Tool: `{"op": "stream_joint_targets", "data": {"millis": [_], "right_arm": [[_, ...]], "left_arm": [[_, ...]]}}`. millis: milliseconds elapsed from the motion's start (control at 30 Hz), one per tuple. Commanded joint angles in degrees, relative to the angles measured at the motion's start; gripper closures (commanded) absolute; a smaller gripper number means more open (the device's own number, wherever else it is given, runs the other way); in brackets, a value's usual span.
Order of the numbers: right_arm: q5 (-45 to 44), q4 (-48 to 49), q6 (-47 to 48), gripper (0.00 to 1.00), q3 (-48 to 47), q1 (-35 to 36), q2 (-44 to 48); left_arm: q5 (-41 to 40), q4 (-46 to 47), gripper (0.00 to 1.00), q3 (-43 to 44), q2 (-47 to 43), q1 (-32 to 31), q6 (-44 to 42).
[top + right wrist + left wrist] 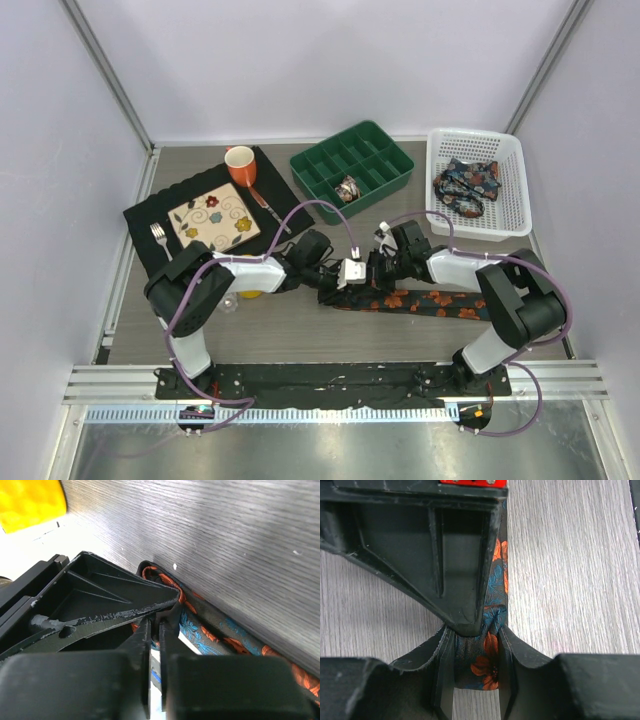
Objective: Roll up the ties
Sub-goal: Roll the tie at the center of the board.
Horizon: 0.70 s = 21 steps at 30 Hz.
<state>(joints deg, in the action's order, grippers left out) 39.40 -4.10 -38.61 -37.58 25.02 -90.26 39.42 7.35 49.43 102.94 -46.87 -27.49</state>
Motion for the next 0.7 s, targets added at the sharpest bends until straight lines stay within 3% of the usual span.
{"op": "stream_joint_targets", "data": {"millis": [0, 67, 100, 267, 433, 667], "right_arm": [[-1.95, -1.26, 3.27, 0.99, 0.84, 0.65, -1.67], [-3.44, -3.53, 5.46, 0.99, 0.41, 0.74, -2.03], [-5.54, -4.59, 6.52, 0.99, 0.14, 0.74, -2.46], [-10.82, -9.86, 11.01, 0.99, -0.12, 0.74, -3.26], [-16.62, -13.12, 14.35, 0.99, 0.05, 0.91, -2.56], [-20.58, -13.92, 15.5, 0.99, -0.47, 3.72, -2.29]], "left_arm": [[-8.92, -7.62, 0.73, -2.23, 4.82, -0.24, 0.93], [-7.44, -4.9, 0.65, -2.93, 3.42, 0.89, 2.69], [-4.38, -3.59, 0.52, -4.07, 2.72, 1.69, 5.22], [5.13, 14.24, 0.27, -11.01, -2.55, 7.23, 13.15], [10.05, 24.36, 0.23, -14.36, -2.66, 7.59, 16.31], [10.94, 32.81, 0.21, -13.22, 1.39, 6.97, 25.01]]}}
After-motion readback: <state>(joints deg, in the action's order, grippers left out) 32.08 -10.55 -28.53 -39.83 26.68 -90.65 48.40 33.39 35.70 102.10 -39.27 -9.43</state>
